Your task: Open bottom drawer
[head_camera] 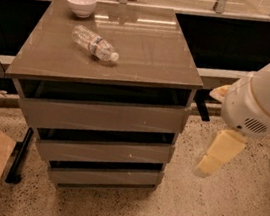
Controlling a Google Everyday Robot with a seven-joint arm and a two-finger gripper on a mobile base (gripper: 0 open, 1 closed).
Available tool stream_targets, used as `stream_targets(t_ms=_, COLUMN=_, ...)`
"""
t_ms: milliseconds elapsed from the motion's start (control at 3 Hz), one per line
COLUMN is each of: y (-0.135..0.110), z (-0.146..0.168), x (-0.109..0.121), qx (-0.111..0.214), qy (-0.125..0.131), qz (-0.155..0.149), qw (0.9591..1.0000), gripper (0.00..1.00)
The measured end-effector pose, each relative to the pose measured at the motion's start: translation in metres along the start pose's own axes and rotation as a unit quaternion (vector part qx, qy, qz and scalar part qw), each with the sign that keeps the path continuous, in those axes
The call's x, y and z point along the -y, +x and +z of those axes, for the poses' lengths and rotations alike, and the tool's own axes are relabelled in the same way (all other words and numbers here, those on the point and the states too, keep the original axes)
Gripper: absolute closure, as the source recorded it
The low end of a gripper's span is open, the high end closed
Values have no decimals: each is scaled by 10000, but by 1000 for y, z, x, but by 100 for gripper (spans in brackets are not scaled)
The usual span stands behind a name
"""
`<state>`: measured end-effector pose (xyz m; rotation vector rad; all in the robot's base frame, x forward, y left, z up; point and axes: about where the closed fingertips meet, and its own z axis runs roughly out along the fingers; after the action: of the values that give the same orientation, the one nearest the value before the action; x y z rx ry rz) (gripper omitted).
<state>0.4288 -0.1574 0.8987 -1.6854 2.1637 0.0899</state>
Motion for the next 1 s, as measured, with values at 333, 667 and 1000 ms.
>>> stream_targets(t_ms=333, y=-6, z=52, x=-10, qx=404, qy=-555, qz=188, qw=9975, gripper=0)
stream_targets(t_ms=667, y=-5, z=61, x=-10, qx=446, qy=-671, qz=242, qw=9965, gripper=0)
stream_targets(t_ms=1000, y=-7, z=74, x=-17, qx=295, qy=-723, qz=228, qw=9967, gripper=0)
